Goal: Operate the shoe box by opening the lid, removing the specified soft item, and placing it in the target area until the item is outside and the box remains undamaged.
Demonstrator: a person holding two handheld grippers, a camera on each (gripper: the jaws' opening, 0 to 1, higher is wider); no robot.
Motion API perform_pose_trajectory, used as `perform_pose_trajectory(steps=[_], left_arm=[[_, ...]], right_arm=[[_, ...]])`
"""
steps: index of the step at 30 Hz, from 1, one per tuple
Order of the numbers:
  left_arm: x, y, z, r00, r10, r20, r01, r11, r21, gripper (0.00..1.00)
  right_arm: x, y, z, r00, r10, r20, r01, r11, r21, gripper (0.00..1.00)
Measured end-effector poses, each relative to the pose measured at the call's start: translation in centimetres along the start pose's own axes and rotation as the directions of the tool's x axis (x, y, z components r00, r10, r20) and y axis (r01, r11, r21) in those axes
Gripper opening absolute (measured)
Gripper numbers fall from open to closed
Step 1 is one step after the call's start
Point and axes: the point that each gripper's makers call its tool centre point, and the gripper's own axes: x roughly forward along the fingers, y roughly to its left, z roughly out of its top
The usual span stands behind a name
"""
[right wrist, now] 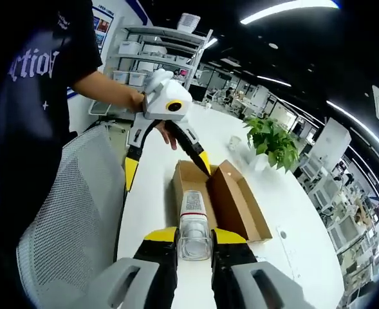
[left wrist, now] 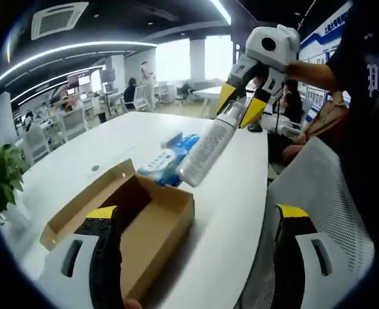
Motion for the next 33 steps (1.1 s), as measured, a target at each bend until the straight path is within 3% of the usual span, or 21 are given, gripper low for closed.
perform_pose_trajectory(steps=[15,33], left_arm=[[-2.1,1.3,-0.6,0.995,0.102,0.023,-0.102,0.994,0.024,0.99],[-4.0,2.0,-0.5,0.980,0.191,0.061,-0.192,0.981,0.015,0.99]], right_arm=[[-1.5,-4.1,-0.1,0.998,0.012,-0.057,-0.015,0.998,-0.067,0.14],[-3.0,-9.3,-0.9,0.981,0.008,-0.194,-0.044,0.982,-0.182,0.14]])
